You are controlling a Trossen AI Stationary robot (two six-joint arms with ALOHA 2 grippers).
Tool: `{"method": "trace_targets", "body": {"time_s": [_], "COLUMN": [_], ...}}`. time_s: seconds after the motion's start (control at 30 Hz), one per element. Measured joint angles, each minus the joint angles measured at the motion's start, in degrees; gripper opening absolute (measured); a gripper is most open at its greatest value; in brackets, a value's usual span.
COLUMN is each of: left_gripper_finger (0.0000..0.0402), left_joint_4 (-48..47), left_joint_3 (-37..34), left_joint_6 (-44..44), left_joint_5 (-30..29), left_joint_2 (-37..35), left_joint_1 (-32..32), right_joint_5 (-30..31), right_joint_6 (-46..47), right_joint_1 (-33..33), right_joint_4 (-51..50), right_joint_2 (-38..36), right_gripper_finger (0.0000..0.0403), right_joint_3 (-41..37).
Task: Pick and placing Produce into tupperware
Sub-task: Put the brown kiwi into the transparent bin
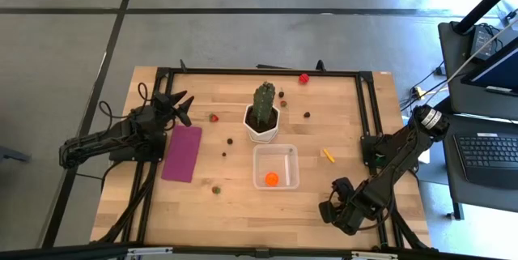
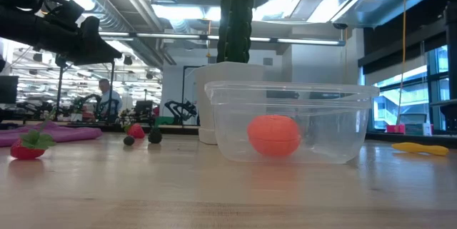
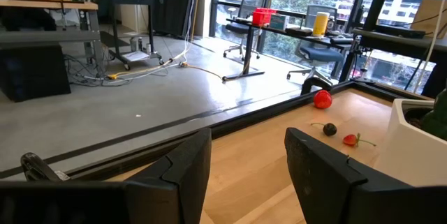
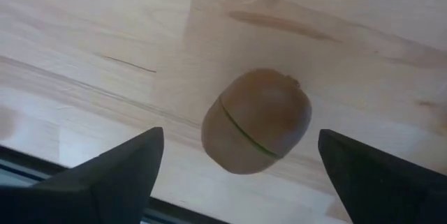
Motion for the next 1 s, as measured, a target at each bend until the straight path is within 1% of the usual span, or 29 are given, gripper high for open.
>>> {"method": "trace_targets", "body": {"time_s": [0.17,1.0], "left_gripper_finger": [0.0176,0.0176], "left_joint_4": [0.0,0.0], "left_joint_3": [0.0,0.0], "left_joint_6": [0.0,0.0], "left_joint_5": [0.0,0.0], "left_joint_2": [0.0,0.0], "left_joint_1": [0.0,0.0], "right_joint_5": [0.0,-0.1], "right_joint_6": [0.2,-0.3], "right_joint_1": [0.0,0.0], "right_joint_4": [1.4,1.4], "right_joint_2": [0.0,0.3], "right_gripper_finger": [0.0379,0.0379], "right_joint_3": [0.0,0.0]}}
